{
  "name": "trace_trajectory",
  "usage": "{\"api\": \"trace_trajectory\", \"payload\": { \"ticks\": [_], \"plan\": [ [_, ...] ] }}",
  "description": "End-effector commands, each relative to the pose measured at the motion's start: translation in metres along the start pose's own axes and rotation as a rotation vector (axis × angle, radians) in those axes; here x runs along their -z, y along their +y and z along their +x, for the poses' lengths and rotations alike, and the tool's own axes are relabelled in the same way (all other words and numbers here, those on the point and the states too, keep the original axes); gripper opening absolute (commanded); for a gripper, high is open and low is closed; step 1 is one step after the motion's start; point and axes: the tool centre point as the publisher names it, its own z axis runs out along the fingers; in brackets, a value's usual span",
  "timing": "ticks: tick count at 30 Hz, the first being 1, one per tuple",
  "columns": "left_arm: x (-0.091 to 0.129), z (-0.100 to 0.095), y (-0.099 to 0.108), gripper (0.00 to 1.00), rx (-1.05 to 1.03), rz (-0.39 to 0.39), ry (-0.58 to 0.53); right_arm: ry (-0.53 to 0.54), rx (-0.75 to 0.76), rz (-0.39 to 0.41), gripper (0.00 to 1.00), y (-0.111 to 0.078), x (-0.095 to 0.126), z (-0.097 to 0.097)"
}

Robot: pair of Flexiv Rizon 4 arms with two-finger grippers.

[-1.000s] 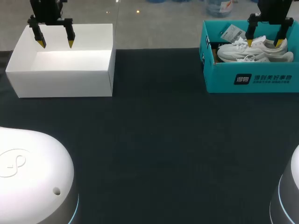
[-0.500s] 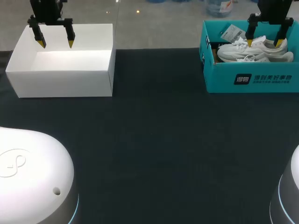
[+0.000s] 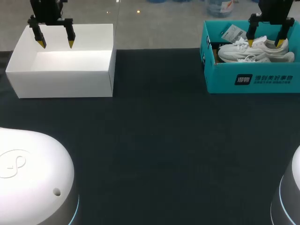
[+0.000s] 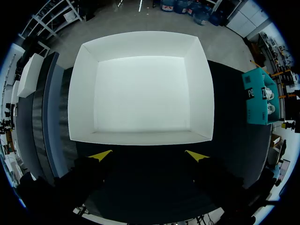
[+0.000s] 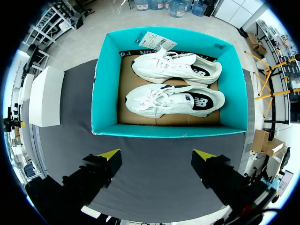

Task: Take the shoe out of the shoebox, open the shoe tongue, remove and reinsert the insole, then place the shoe into the shoebox

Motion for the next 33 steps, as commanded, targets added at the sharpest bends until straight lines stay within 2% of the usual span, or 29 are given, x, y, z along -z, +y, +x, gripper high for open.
{"api": "trace_trajectory", "payload": {
  "ticks": [1, 4, 8, 10, 13, 15, 17, 20, 21, 33],
  "plan": [
    [0.0, 0.0, 0.0, 1.0, 0.0, 0.0, 0.0, 0.0, 0.0, 0.0, 1.0, 0.0, 0.0, 0.0],
    [0.0, 0.0, 0.0, 1.0, 0.0, 0.0, 0.0, -0.018, -0.006, -0.005, 1.0, 0.002, 0.0, -0.005],
    [0.0, 0.0, 0.0, 1.0, 0.0, 0.0, 0.0, -0.074, -0.017, -0.015, 1.0, 0.005, -0.001, -0.029],
    [0.0, 0.0, 0.0, 1.0, 0.0, 0.0, 0.0, -0.144, -0.039, 0.012, 1.0, 0.003, 0.0, -0.041],
    [0.0, 0.0, 0.0, 1.0, 0.0, 0.0, 0.0, -0.158, -0.06, 0.033, 1.0, -0.001, -0.005, -0.062],
    [0.0, 0.0, 0.0, 1.0, 0.0, 0.0, 0.0, -0.136, -0.069, 0.028, 1.0, -0.004, -0.01, -0.075],
    [0.0, 0.0, 0.0, 1.0, 0.0, 0.0, 0.0, -0.151, -0.078, 0.059, 1.0, -0.007, -0.016, -0.087],
    [0.0, 0.0, 0.0, 1.0, 0.0, 0.0, 0.0, -0.133, -0.099, 0.08, 1.0, -0.009, -0.02, -0.097],
    [0.0, 0.0, 0.0, 1.0, 0.0, 0.0, 0.0, -0.091, -0.111, 0.092, 1.0, -0.009, -0.02, -0.102],
    [0.0, 0.0, 0.0, 1.0, 0.0, 0.0, 0.0, -0.091, -0.111, 0.092, 1.0, -0.009, -0.02, -0.102]
  ]
}}
